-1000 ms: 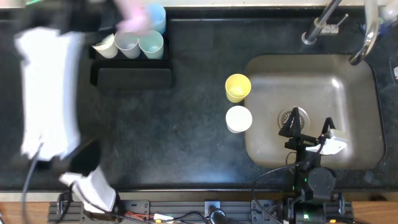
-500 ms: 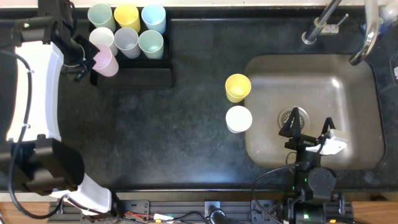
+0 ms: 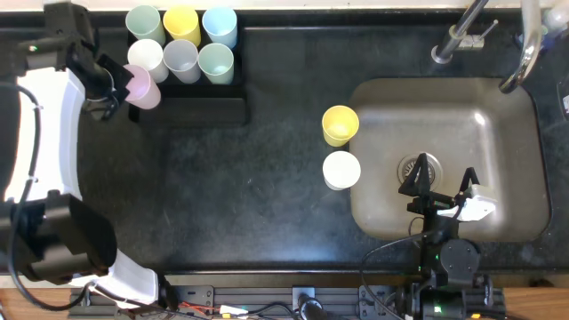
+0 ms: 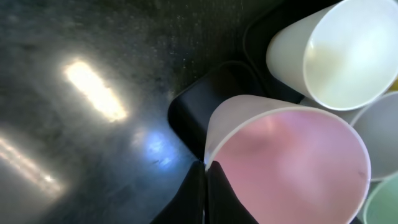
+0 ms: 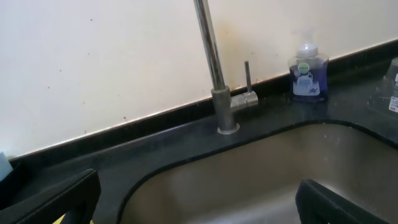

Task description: Store Cups

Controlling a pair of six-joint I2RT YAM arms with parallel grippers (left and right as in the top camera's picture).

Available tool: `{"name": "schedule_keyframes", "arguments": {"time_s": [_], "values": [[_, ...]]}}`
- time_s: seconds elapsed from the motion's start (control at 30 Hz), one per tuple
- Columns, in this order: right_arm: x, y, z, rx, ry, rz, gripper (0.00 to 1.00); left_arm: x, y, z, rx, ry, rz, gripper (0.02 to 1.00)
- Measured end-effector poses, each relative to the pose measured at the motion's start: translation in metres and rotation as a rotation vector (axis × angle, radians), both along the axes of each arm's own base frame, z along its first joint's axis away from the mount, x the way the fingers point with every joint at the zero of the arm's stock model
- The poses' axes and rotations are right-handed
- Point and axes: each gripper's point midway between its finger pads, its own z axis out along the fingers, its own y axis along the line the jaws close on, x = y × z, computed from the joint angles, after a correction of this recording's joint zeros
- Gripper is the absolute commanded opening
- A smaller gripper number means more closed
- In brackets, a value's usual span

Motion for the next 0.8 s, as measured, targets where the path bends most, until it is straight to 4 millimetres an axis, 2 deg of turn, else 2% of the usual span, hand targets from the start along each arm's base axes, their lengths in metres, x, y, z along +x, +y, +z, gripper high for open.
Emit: {"name": "schedule_keyframes", "arguments": {"time_s": [0.3,0.53,0.8], "values": [[0.000,0.000,0.000,0.000,0.000,0.000,0.998,0.004,0.000,-0.008,-0.007,-0.016,0.003,0.036],[0.000,0.000,0.000,0.000,0.000,0.000,0.998,-0.008,-0.004,-0.022,-0.022,0.035,0.001,0.036],[0.000,0.000,0.000,0.000,0.000,0.000,0.998,-0.009,0.003,-0.022,-0.018,0.036,0.019,0.036]]}}
